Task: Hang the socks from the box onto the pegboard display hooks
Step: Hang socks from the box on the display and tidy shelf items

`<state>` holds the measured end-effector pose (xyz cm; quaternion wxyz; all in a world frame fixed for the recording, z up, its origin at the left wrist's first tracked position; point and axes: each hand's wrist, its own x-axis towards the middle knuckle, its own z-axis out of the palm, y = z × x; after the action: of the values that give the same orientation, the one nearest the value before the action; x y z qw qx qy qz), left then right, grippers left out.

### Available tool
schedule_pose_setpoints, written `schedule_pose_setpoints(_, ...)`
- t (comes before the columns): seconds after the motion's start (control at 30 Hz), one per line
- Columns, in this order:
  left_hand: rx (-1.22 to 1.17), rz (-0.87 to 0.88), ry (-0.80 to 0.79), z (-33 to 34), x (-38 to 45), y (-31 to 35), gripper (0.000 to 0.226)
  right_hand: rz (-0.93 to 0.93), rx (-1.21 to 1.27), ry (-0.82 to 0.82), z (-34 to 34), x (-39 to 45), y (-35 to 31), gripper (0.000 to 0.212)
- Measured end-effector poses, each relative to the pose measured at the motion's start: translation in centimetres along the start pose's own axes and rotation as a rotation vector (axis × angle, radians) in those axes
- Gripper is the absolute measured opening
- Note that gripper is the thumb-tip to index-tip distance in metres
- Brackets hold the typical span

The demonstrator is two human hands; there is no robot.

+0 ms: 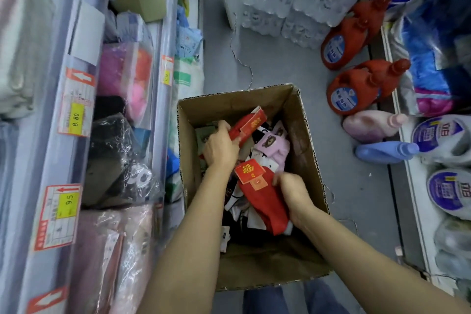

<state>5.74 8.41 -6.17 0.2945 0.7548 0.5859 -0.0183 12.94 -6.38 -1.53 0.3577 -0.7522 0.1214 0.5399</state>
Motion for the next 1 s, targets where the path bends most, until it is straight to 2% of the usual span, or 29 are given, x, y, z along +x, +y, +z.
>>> schedule_pose_setpoints(0.07,-0.112,-0.026,0.051,-1.4,-2.1,0.0,0.031,-0.047,0.05,-0.034,0.0,-1.0,-0.1,0.008)
schedule_pose_setpoints(0.13,-0.225,-0.04,0.101,-2.4,-4.1,0.0,0.031,-0.101,0.056,-0.063,-0.2,-1.7,0.1,0.015)
schedule_pose_setpoints(0.27,-0.429,-0.066,0.167,-3.7,-7.4,-0.2,0.032,-0.185,0.088,-0.089,-1.0,-3.3,0.3,0.012)
schedule_pose_setpoints(0.43,-0.702,-0.132,0.241,-5.1,-10.0,-0.8,0.021,-0.279,0.106,-0.159,-2.7,-5.8,0.3,0.012)
schedule_pose_setpoints(0.5,-0.802,-0.141,0.275,-6.1,-11.3,-0.7,0.026,-0.318,0.094,-0.197,-3.8,-6.8,0.6,0.013)
schedule_pose_setpoints(0.57,-0.893,-0.137,0.349,-7.4,-12.7,-0.5,0.03,-0.356,0.083,-0.242,-5.0,-7.7,1.0,0.014)
schedule_pose_setpoints(0.63,-0.959,-0.128,0.435,-8.6,-14.4,-0.4,0.022,-0.388,0.063,-0.284,-6.0,-8.4,1.4,0.016)
schedule_pose_setpoints(0.73,-1.116,-0.134,0.521,-9.7,-18.0,-0.1,0.014,-0.441,0.036,-0.35,-7.5,-9.7,1.9,0.019)
schedule_pose_setpoints(0.87,-1.311,-0.185,0.571,-9.5,-23.9,1.0,0.017,-0.527,-0.003,-0.454,-9.5,-12.2,2.6,0.015)
schedule_pose_setpoints(1.0,-1.394,-0.223,0.646,-8.6,-29.8,1.5,0.02,-0.612,-0.023,-0.547,-11.6,-15.0,3.7,0.017)
